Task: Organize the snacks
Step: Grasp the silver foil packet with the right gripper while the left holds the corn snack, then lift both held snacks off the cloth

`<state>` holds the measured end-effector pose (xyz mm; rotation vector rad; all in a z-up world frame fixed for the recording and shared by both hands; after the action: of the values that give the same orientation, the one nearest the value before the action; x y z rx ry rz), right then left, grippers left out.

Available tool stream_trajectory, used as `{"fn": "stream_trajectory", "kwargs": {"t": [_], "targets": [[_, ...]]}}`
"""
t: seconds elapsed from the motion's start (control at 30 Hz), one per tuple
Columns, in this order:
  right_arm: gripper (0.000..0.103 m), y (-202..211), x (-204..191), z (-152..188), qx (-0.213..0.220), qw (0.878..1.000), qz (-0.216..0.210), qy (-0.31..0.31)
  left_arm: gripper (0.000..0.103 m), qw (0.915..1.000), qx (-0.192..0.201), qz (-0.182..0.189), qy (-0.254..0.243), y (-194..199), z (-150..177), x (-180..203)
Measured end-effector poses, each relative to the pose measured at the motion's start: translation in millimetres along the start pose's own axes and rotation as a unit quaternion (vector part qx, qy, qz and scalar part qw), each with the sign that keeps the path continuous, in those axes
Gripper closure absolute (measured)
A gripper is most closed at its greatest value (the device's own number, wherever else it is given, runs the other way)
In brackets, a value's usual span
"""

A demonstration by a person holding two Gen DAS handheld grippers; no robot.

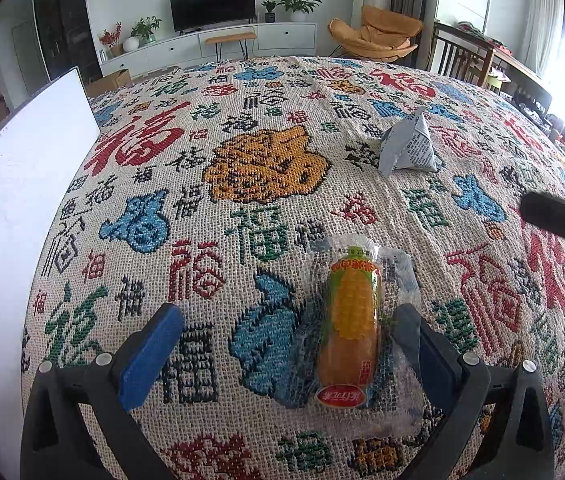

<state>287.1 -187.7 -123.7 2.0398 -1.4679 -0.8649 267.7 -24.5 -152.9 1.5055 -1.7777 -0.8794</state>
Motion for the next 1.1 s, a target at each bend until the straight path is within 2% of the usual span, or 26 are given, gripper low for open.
{"fn": "stream_trajectory", "kwargs": {"t": [0.1,0.27,0.3,0.33,0.4,0.5,0.63,0.8,0.9,1.1], "targets": [[0.014,-35,-33,-32,-0.001,0.998,-0.031,0.055,0.000,1.0000,0.000,0.000,0.000,0,0,0],[0.017,-103,-60,-48,-0.057,0.992,-0.042,0.104,0.000,1.0000,0.000,0.000,0.000,0,0,0],[0.034,-105,-62,-49,-0.052,0.992,-0.034,0.113,0.000,1.0000,0.000,0.000,0.000,0,0,0],[0.059,-106,-64,-52,-0.051,0.991,-0.031,0.116,0.000,1.0000,0.000,0.000,0.000,0,0,0],[0.064,-100,-59,-54,-0.046,0.994,-0.048,0.089,0.000,1.0000,0.000,0.000,0.001,0,0,0],[0.065,-76,-47,-47,-0.032,0.996,-0.059,0.061,0.000,1.0000,0.000,0.000,0.000,0,0,0],[0.065,-25,-34,-22,-0.018,0.997,-0.066,0.037,0.000,1.0000,0.000,0.000,0.000,0,0,0],[0.064,33,-20,22,-0.006,0.999,-0.035,0.032,0.000,1.0000,0.000,0.000,0.000,0,0,0],[0.064,43,-12,34,0.006,0.999,-0.014,0.028,0.000,1.0000,0.000,0.000,0.000,0,-1,-1],[0.064,33,-1,41,0.003,1.000,-0.016,0.002,0.000,1.0000,0.000,0.000,0.000,0,0,0]]}}
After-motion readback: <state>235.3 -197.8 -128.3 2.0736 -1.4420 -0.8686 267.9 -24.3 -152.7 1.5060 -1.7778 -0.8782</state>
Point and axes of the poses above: each gripper's, at about its wrist camera, not at the fingertips, and y roughly against the way its jaws point, x to its right, z to its underside, the point moved 8 cm from there along -y, roughly the way its jaws point, and after that the axes turned 4 degrees about y, right-handed, at the moved point
